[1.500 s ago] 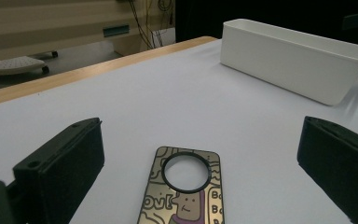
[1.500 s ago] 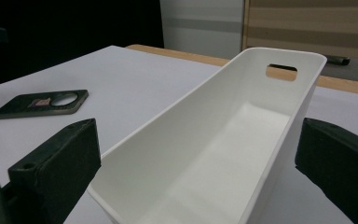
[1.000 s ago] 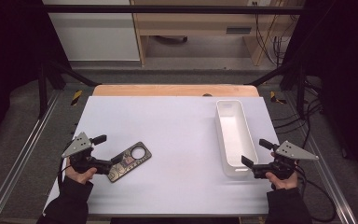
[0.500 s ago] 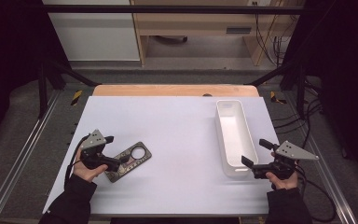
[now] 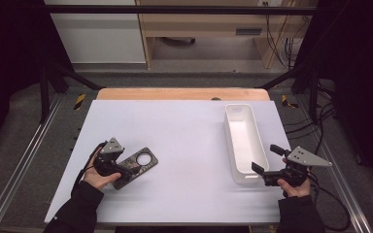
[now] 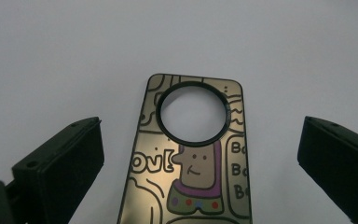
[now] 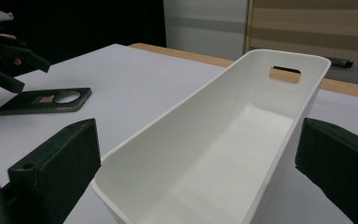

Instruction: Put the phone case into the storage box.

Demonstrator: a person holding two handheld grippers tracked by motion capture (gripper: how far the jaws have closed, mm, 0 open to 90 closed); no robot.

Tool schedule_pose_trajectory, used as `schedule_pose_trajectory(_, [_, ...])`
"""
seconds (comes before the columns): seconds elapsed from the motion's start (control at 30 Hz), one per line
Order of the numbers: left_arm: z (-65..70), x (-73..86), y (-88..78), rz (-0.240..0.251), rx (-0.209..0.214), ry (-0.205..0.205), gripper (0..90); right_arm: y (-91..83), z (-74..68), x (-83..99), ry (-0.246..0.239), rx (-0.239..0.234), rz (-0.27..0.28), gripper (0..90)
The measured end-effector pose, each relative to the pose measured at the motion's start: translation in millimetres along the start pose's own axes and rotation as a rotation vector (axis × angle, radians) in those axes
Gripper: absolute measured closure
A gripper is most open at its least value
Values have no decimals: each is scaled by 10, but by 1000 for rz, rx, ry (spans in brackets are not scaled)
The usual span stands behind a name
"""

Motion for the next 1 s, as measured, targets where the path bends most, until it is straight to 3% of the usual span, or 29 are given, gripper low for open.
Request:
schedule_pose_trajectory(0.43, [-9, 133, 212, -119, -2, 1, 0, -4, -4, 2, 5, -4, -4, 2])
schedule_pose_trajectory(1.0, [-16, 218, 320, -200, -19, 19, 34, -1, -2, 0, 6, -3, -3, 2])
Point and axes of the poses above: each handheld gripper's, and its own axes: y roughly forward along the jaws, x roughly out of its underside, z roughly to its right, the point moved 7 cm from there along y, roughly forward along the jaws, and after that the axes turned 2 degrees about -y, right-handed, at the moved point
